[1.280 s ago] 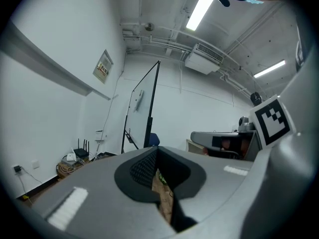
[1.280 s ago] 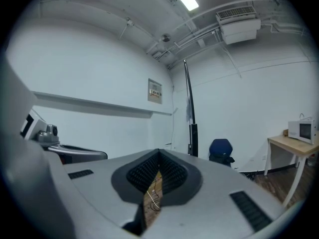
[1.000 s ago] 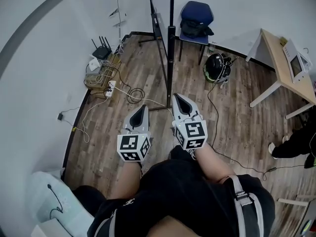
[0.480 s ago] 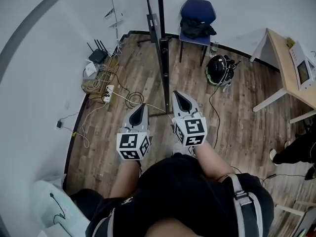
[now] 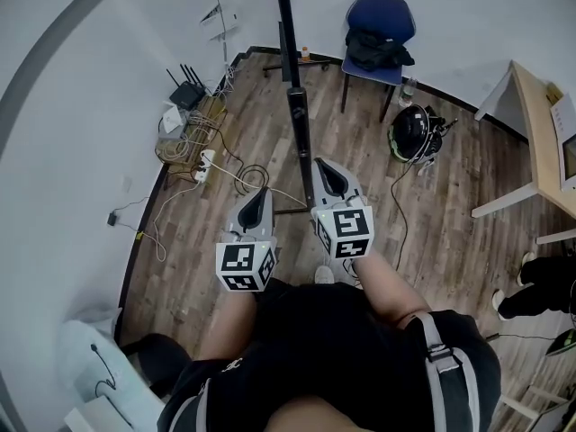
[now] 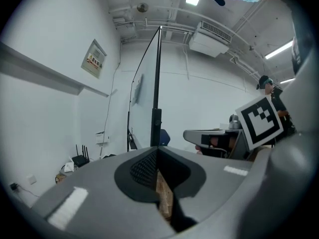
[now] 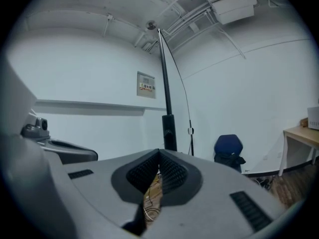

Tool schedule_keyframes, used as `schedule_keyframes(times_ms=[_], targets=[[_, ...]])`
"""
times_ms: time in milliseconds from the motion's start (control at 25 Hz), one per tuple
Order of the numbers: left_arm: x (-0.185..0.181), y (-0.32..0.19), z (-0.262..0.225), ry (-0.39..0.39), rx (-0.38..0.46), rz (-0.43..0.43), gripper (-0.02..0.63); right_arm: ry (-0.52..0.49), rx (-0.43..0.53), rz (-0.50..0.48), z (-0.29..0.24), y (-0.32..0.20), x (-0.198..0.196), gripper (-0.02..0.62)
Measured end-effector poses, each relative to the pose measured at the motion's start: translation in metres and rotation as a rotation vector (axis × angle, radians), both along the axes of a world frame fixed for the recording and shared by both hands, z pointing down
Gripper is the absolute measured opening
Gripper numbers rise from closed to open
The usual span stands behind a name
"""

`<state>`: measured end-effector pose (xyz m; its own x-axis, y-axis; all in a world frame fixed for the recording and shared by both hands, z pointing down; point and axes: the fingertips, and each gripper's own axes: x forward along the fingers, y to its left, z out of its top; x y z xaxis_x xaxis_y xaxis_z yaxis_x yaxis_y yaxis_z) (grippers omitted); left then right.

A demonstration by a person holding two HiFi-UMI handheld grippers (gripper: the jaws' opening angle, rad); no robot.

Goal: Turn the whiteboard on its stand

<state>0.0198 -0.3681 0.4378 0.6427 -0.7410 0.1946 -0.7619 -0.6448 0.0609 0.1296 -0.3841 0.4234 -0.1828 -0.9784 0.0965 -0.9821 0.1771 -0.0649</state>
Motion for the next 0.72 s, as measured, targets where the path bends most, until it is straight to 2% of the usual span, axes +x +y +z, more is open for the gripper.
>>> schedule_keyframes(times_ms=[200,280,400,520,720], targets=[[-0.003,-0.023,-0.001,-0.003,0.002,-0.028,0.008,0.008,0.016,-0.039,0.004,-0.021,-0.007,0.011],[-0.011,-0.024,-0.004,0.016,0.007,-0.053,0.008,0.021,0.016,-0.059,0.008,-0.03,-0.011,0.087],[-0.025,-0.025,0.007,0.014,-0.015,-0.093,0.008,0.066,0.015,-0.044,0.011,-0.054,-0.009,0.149],[-0.035,-0.025,0.016,0.031,-0.048,-0.128,0.008,0.07,0.006,-0.023,0.013,-0.075,-0.002,0.189],[-0.045,-0.027,0.013,0.032,-0.034,-0.162,0.008,0.058,-0.023,0.006,0.021,-0.109,0.005,0.222]])
